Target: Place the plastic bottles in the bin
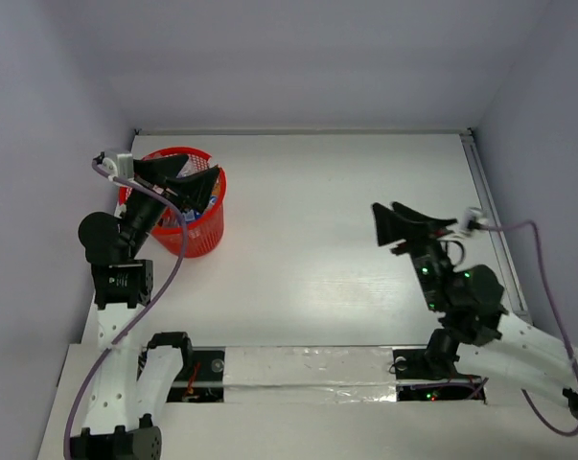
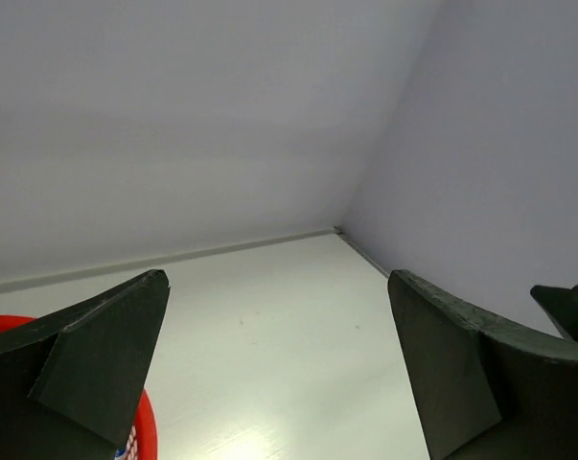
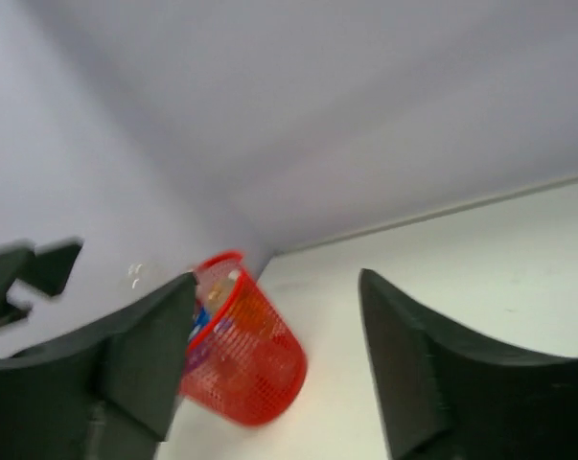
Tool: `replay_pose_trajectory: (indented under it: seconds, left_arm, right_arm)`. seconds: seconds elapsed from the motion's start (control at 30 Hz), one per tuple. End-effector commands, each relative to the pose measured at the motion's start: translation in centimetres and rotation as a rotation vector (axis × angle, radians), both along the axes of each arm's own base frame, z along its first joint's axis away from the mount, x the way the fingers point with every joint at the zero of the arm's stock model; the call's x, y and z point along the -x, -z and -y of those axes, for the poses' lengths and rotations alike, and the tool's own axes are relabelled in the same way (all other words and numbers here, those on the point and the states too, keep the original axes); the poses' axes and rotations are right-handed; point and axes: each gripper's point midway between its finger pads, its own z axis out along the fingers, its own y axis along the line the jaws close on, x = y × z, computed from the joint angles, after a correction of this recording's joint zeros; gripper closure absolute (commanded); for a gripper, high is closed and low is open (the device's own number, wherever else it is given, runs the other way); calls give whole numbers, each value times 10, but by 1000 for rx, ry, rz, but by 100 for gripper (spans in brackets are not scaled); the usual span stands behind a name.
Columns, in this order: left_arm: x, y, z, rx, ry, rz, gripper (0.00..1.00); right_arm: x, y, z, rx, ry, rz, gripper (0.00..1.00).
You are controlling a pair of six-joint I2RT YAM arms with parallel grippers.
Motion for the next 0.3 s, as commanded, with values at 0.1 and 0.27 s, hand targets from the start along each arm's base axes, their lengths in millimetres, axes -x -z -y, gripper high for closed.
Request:
replay_pose_trajectory:
  seconds: [0.1, 0.27]
  left_arm:
    - [10, -10, 18, -22, 136, 111, 1]
    - [4, -4, 18, -29, 134, 110, 1]
  right_arm:
    - [6, 44, 101, -31, 325, -106, 15]
    - [9, 45, 113, -20, 356, -90, 14]
